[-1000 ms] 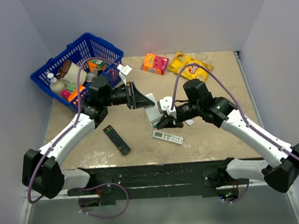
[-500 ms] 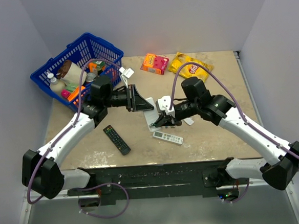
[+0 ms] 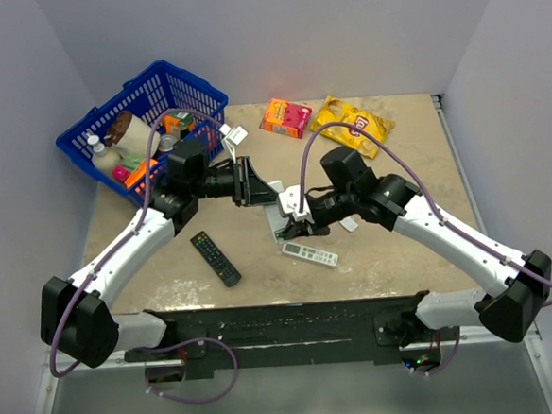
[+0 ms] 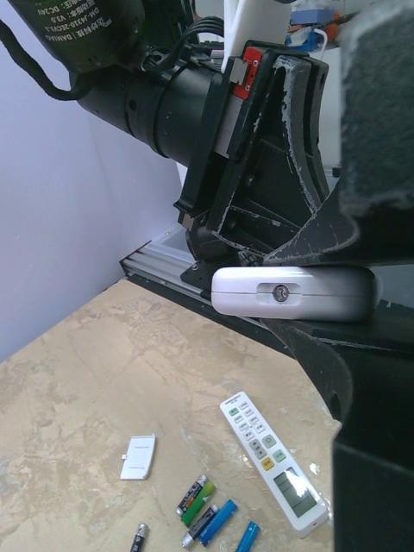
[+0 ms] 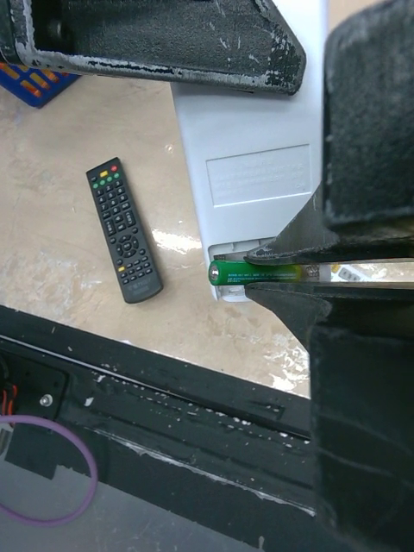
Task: Load the batteries into the remote control
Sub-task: Load the battery into the remote control.
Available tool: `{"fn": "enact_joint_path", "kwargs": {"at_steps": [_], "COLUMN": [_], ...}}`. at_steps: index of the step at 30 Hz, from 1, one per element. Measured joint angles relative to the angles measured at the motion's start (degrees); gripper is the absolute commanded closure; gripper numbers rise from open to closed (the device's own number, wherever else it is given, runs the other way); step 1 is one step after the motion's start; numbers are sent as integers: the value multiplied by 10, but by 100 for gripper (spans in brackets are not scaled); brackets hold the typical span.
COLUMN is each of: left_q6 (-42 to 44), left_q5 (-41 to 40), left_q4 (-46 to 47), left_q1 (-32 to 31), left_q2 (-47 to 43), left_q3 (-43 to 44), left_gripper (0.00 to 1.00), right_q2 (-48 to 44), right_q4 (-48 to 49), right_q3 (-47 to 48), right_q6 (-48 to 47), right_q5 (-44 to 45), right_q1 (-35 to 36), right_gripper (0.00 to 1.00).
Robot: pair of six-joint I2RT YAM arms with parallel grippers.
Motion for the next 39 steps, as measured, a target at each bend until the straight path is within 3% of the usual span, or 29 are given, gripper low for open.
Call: {"fn": "enact_joint_path", "kwargs": {"at_steps": [22,39], "left_q6": [27,24], "left_q5": [-37,-58], "left_q4": [-39,-43], "left_q1": [0,0], "left_q2": [17,61], "left_q3": [15,15], "left_gripper": [100,100], "right_q2": [19,52], "right_q4": [-26,-36], "right_q3": [12,14], "right_q6": [-53,-72], "right_q5": [84,135], "right_q1": [18,29], "right_gripper": [100,94]}}
